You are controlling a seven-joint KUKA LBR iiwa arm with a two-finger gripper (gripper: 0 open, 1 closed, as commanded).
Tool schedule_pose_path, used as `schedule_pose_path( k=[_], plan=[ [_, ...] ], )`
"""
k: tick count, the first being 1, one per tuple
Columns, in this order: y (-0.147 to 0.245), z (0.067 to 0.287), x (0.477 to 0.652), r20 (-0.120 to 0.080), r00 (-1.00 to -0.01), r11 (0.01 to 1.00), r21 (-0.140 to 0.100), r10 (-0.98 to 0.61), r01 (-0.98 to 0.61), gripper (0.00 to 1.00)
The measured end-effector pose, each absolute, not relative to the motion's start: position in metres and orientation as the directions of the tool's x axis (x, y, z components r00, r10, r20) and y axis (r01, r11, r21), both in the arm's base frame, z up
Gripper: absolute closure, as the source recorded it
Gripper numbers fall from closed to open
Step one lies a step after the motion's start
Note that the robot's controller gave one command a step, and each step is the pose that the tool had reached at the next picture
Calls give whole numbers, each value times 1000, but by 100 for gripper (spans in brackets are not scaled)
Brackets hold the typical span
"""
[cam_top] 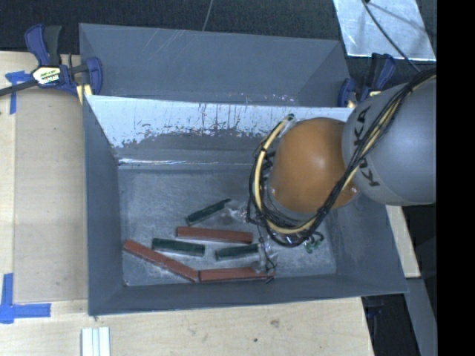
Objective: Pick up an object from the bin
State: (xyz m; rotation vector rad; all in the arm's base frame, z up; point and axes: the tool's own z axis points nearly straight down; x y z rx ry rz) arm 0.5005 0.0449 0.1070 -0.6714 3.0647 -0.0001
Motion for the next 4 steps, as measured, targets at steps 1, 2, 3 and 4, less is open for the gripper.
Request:
schedule_pose_path(
  k=[1, 2, 3, 4],
  plan=[
    [108, 73, 525, -13, -912, 912, -1, -411, -411, 100],
    [108, 73, 525, -13, -912, 912, -1, -411, -411, 100],
    [103, 74, 571, 0, -902, 902, 2, -431, -431, 100],
    [79, 73, 592, -11, -919, 919, 0, -393, -393, 100]
  ],
)
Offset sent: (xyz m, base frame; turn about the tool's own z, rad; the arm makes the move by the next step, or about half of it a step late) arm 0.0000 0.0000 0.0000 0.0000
